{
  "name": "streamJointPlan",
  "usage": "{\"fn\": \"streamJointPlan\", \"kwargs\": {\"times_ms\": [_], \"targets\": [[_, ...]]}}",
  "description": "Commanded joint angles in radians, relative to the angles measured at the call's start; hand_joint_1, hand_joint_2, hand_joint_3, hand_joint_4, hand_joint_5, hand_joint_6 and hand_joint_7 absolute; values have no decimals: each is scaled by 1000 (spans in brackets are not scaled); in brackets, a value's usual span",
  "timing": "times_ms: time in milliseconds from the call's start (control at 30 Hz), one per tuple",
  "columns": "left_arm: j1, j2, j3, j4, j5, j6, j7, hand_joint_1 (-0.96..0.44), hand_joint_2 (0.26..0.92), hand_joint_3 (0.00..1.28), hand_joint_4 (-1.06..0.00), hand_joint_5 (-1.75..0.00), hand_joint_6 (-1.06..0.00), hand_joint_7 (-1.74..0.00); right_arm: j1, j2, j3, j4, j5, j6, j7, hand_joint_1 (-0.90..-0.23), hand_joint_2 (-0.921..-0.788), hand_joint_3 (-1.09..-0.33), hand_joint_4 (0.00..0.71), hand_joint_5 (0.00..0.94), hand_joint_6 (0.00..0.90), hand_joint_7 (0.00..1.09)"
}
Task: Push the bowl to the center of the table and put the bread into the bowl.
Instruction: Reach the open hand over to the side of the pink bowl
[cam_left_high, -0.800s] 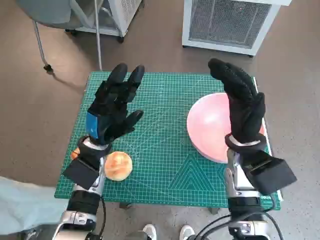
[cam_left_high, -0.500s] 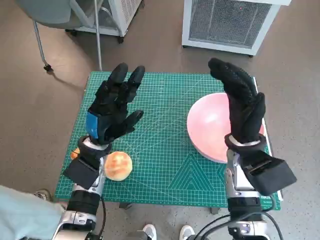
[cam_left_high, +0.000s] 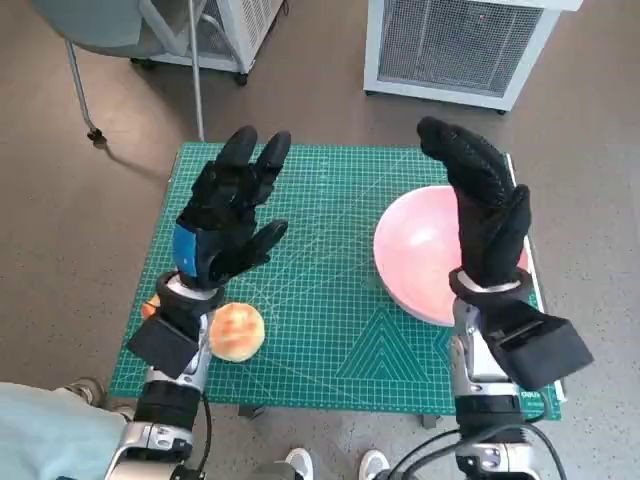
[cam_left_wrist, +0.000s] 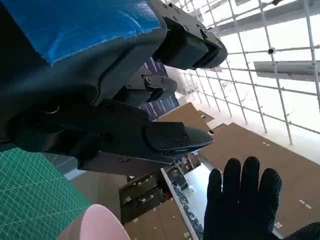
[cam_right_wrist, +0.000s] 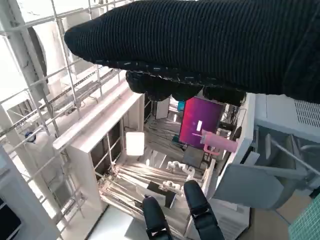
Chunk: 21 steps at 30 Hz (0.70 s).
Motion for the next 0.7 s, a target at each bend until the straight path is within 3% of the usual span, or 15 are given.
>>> {"fn": "streamJointPlan", "kwargs": {"times_ms": [33,100,267,500,700], "targets": [[17,-4,3,-23,-11,5,5,-137,921,253,-345,-3,-448,-3,34,-37,-28,4,20,12,13,-443,-921,-633,329,1,32,717],[19,-5,4,-25,-11,7,6,-137,921,252,-346,-3,-449,-3,35,-60,-53,19,22,1,7,-435,-921,-639,329,1,24,730],[22,-5,7,-31,-12,11,8,-126,921,253,-347,-3,-450,-4,19,-108,-140,107,-6,-40,-69,-419,-921,-644,331,2,15,741],[27,-8,10,-33,-6,16,16,-104,921,261,-347,-2,-454,-5,-19,-169,-227,287,-24,-88,-166,-407,-921,-634,330,1,16,677],[29,-8,10,-31,-4,14,20,-95,921,266,-347,-1,-461,-8,-50,-203,-277,442,25,-98,-178,-421,-921,-635,336,4,28,674]]}}
